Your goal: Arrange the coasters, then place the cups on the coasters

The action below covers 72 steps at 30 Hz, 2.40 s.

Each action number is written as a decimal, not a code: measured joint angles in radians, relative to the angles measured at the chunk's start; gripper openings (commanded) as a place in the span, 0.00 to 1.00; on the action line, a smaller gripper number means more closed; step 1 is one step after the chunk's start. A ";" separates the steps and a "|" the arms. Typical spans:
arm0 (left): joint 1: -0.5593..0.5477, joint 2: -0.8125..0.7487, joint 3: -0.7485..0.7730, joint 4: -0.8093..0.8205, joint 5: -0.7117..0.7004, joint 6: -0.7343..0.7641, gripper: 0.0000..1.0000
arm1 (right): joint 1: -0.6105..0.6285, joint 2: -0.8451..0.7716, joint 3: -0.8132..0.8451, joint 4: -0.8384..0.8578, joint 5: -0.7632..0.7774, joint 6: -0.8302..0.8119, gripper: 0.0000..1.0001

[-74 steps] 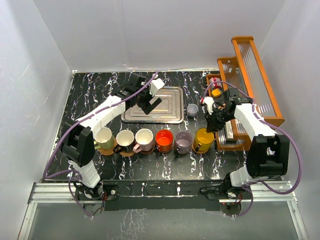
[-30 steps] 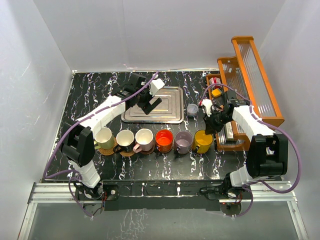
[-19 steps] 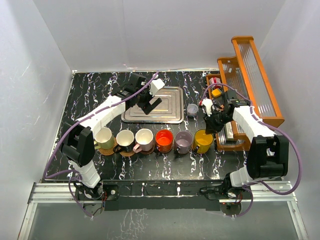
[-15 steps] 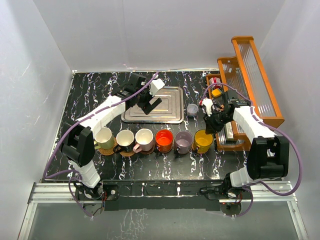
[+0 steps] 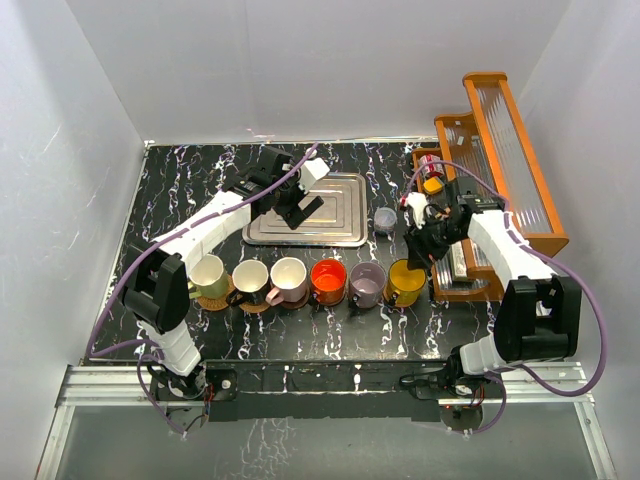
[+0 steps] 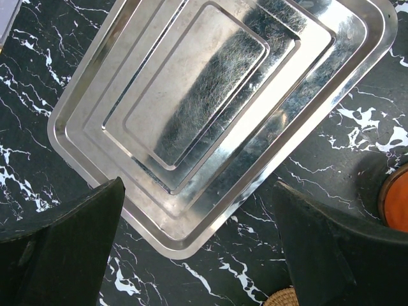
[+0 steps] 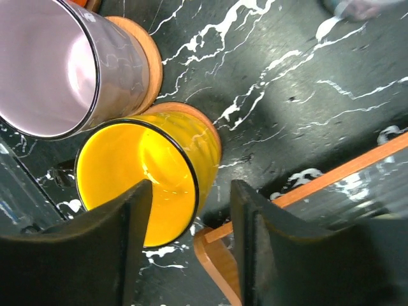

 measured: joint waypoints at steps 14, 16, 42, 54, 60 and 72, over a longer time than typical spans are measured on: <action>0.104 -0.056 0.000 0.031 -0.022 -0.104 0.99 | 0.278 0.002 0.313 0.105 0.432 0.305 0.98; 0.152 -0.066 0.000 0.043 -0.031 -0.141 0.99 | 0.300 0.042 0.391 0.129 0.510 0.348 0.98; 0.530 -0.324 -0.136 0.229 0.024 -0.460 0.99 | 0.035 0.150 0.603 0.491 0.612 0.756 0.98; 0.536 -0.383 -0.118 0.185 0.161 -0.386 0.99 | 0.057 -0.091 0.463 0.558 0.540 0.649 0.98; 0.536 -0.404 -0.039 0.116 0.182 -0.342 0.99 | 0.043 -0.100 0.479 0.539 0.523 0.624 0.98; 0.539 -0.410 -0.040 0.079 0.187 -0.341 0.99 | 0.000 -0.101 0.478 0.499 0.456 0.623 0.98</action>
